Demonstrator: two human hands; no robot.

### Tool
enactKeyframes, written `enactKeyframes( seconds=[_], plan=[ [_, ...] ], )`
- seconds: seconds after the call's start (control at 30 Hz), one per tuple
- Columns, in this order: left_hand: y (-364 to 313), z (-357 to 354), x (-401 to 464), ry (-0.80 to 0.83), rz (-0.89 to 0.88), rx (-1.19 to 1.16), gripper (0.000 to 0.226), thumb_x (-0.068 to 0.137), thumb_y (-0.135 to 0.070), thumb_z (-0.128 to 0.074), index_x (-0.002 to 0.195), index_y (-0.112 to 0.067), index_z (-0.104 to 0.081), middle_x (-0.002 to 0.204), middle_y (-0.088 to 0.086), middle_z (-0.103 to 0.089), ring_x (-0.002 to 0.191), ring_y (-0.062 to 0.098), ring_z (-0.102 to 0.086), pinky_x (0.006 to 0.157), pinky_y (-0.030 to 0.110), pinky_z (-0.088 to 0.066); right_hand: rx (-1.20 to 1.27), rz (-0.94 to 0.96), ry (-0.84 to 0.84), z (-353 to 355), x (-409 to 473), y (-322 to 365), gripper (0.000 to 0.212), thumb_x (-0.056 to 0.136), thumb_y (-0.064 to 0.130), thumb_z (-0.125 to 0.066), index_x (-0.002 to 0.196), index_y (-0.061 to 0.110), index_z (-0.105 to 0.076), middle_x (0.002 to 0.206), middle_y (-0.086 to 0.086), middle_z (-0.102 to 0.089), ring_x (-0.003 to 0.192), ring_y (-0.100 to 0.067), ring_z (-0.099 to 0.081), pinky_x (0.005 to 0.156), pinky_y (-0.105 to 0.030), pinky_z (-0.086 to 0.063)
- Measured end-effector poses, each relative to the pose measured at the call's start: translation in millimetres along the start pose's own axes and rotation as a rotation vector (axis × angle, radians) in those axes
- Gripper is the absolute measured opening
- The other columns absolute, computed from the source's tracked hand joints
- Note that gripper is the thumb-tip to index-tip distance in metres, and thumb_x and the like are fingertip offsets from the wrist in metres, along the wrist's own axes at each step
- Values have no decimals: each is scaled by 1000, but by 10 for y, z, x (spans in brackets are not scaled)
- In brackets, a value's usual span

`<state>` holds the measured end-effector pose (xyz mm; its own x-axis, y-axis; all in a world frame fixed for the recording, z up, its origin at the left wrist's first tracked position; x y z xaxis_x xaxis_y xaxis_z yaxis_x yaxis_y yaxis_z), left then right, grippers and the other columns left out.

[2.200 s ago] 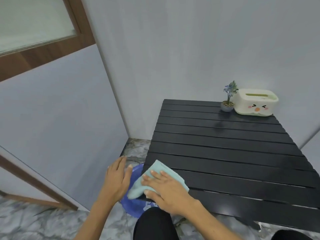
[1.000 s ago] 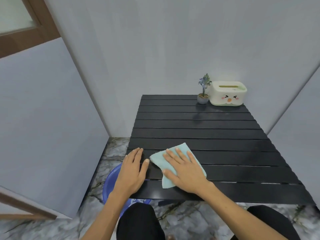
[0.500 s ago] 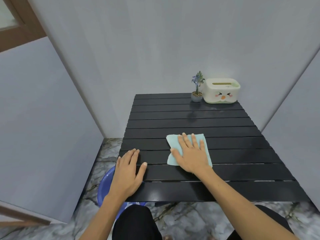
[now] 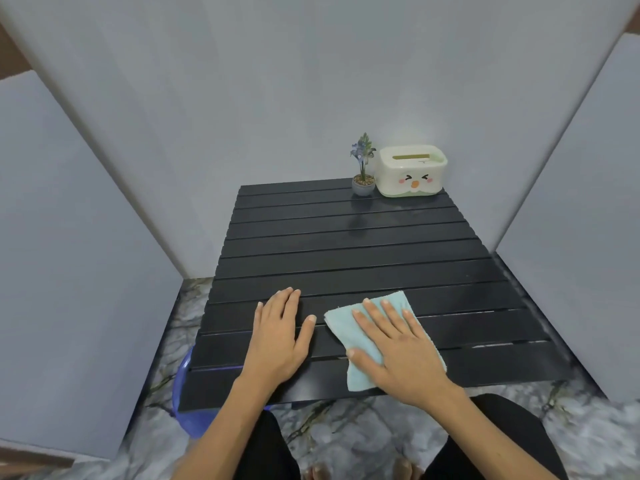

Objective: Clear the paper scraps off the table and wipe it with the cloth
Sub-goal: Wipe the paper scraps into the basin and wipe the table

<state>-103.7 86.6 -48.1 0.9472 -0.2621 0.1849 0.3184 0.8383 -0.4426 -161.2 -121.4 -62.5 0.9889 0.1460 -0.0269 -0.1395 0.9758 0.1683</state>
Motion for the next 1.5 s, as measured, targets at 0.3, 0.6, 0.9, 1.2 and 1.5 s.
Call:
enactKeyframes(
  seconds=[0.3,0.6,0.9,1.2,1.5],
  plan=[
    [-298,-289,50,97,-14,143,68,98,-59,-27,155,-21,-25,163,-3,-20,151,17,-9,123,46,-2,35,-217,-33,13,145,-417,81,88,74,-13,158,33,-9,167,6,-1,153,-20,7,121,-44,9],
    [-517,-380,55,112,-40,163,71,94,-61,-23,154,-23,-28,162,-5,-21,150,17,-10,122,47,-3,62,-259,-21,138,604,-613,73,98,60,-20,159,21,-9,167,2,-1,153,-25,6,122,-47,4],
    [-539,-390,57,121,-29,155,70,96,-60,-27,154,-22,-28,162,-3,-24,150,17,-12,123,46,-5,54,36,30,94,152,-555,67,98,63,-17,158,35,-3,165,15,2,152,-12,7,123,-40,6],
    [-621,-431,17,112,-46,158,77,91,-66,-18,152,-22,-32,161,-3,-27,150,19,-15,123,46,-6,46,-209,-37,140,11,-1058,77,95,67,-20,159,25,-7,166,9,-1,152,-12,5,123,-39,5],
    [-640,-422,-27,111,-62,145,78,90,-68,-19,152,-23,-34,159,-4,-29,149,18,-17,123,47,-7,106,-455,-34,234,428,-1402,75,97,62,-19,159,22,-6,167,3,0,153,-21,5,121,-48,5]
  ],
)
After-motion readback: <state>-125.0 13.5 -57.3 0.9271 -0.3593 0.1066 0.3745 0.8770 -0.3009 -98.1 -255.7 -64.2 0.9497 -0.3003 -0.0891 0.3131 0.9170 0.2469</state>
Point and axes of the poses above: each hand's wrist, its own x-axis towards the middle knuckle, its own z-axis out of the back of the hand, y = z × x, the point moved 5 cm from there along x, towards the middle knuckle
